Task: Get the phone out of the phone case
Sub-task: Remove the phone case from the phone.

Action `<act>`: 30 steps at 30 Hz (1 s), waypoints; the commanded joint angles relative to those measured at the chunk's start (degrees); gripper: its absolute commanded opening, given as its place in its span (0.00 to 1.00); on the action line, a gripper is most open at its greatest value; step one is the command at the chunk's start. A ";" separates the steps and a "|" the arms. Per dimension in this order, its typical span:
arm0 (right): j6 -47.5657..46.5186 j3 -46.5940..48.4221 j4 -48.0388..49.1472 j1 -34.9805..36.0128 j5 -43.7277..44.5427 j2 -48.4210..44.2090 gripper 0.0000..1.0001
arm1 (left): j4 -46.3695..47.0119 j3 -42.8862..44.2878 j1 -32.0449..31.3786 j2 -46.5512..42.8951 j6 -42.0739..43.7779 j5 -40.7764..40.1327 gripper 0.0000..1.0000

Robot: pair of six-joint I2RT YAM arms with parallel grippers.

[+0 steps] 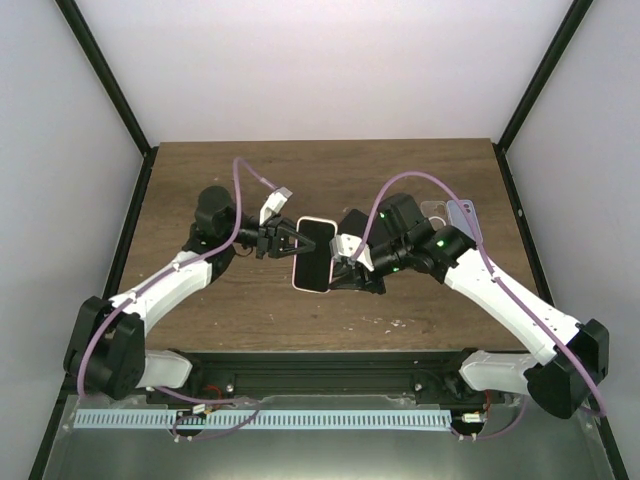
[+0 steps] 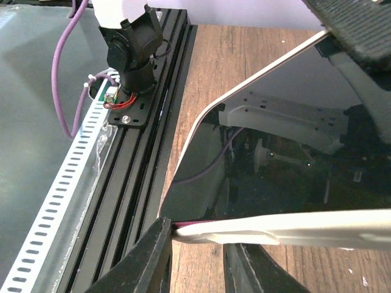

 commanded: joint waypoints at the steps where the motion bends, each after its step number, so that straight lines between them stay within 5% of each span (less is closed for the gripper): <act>1: -4.95 0.40 3.85 1.71 3.66 -0.80 0.20 | 7.26 0.16 0.15 1.22 -7.80 -2.42 0.00; 11: -6.11 -1.51 8.94 1.71 9.99 0.84 0.15 | 7.84 -0.11 -0.20 0.90 -8.21 -1.82 0.00; 30: 13.92 -3.48 25.99 -7.74 3.22 5.52 0.19 | 7.01 -0.21 -0.87 0.85 -7.43 -1.64 0.00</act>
